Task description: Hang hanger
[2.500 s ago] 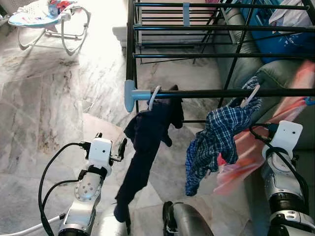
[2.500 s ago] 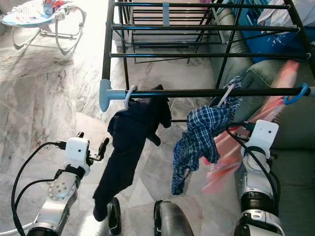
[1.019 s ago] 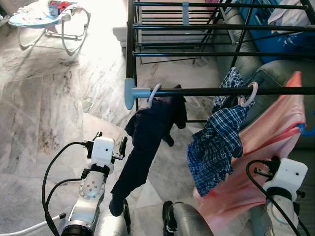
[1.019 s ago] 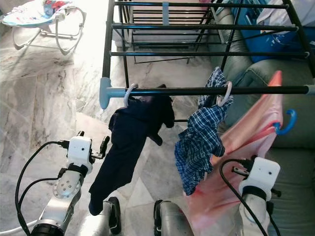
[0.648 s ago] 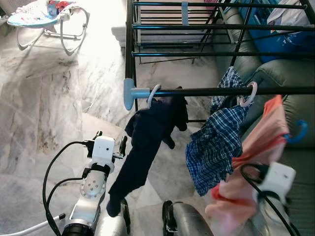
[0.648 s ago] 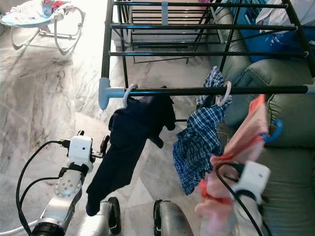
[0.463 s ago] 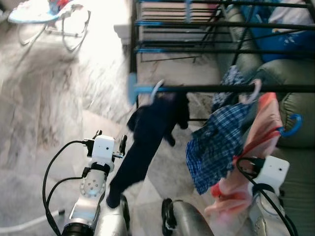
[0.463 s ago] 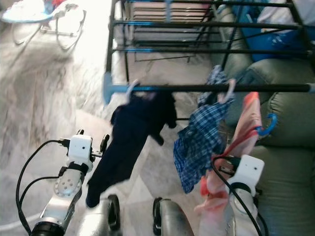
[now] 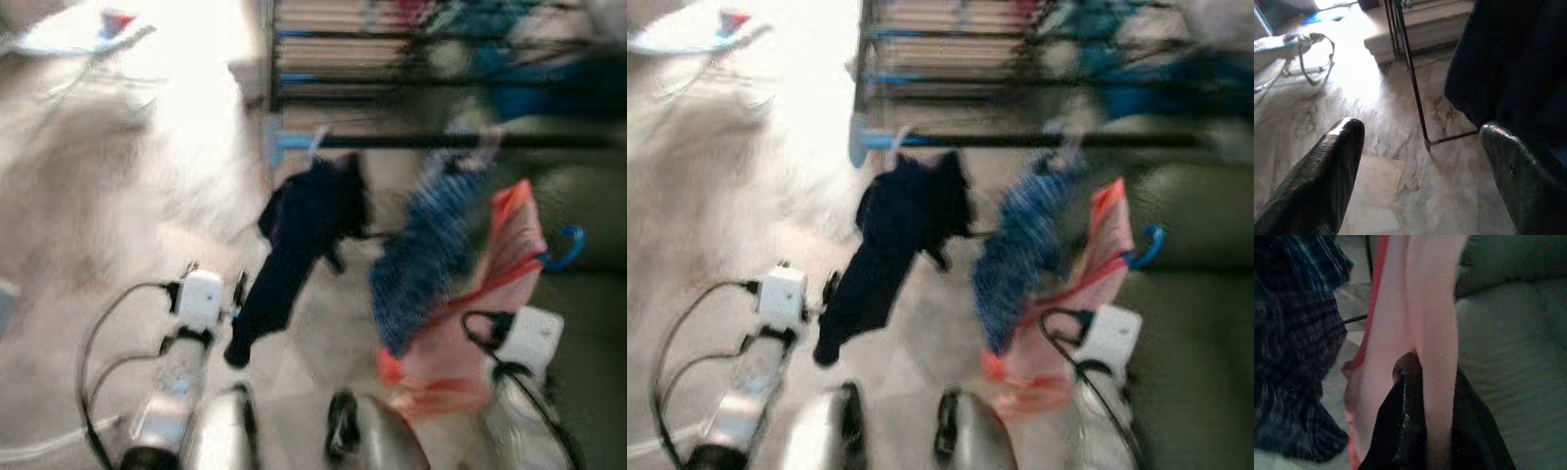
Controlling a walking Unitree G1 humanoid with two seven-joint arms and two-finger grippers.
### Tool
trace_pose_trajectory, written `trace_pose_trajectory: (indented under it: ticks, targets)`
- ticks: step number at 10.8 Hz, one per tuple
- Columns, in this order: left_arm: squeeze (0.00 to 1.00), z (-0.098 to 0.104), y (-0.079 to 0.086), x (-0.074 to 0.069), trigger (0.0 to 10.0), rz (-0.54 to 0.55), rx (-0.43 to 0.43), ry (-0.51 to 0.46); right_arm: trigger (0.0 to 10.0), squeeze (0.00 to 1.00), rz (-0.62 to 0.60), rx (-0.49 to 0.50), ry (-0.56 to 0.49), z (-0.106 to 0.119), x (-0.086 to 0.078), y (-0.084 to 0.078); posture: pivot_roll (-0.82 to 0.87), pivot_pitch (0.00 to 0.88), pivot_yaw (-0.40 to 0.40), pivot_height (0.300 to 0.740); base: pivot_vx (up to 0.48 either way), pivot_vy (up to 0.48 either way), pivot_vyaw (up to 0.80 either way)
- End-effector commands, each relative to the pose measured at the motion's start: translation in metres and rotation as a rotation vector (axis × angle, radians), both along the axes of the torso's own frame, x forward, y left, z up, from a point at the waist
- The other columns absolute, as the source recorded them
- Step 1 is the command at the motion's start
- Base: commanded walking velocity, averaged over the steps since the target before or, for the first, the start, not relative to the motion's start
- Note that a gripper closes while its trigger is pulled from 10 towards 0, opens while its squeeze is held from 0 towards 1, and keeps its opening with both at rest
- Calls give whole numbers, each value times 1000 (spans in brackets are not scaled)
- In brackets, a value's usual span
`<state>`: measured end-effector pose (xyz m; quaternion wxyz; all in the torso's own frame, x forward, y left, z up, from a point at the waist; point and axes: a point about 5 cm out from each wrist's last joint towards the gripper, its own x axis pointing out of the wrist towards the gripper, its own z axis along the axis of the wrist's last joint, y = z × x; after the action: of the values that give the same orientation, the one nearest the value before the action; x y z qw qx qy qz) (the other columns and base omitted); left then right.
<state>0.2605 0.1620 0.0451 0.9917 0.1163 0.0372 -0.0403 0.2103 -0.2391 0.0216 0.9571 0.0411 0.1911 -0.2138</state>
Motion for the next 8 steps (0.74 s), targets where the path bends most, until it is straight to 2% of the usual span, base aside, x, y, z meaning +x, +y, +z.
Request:
trace_pose_trajectory:
  ticks: [1,3,4,6,7,8]
  targets:
    - [0,-11,3,-11,10000,15,6,40,10000,0,7,12,-38,6,7,-2,-17,159,-61,740,-247,0,0]
    - [0,-10,17,-7,10000,32,37,44,10000,0,147,51,-48,5,20,19,-3,139,-49,740,-246,0,0]
    - [0,-10,22,-4,10000,23,54,51,10000,0,255,40,-54,7,30,35,-13,131,-29,740,-244,0,0]
    - [0,-11,30,-2,10000,5,77,67,10000,0,399,-2,-132,23,50,54,-17,128,-7,740,-244,0,0]
    - [0,-9,37,-2,10000,53,98,45,10000,0,429,22,-180,30,52,62,-16,124,1,740,0,-247,0]
    - [0,0,43,3,10000,110,105,-6,10000,0,454,-22,-229,35,52,67,-5,125,18,740,0,-251,0]
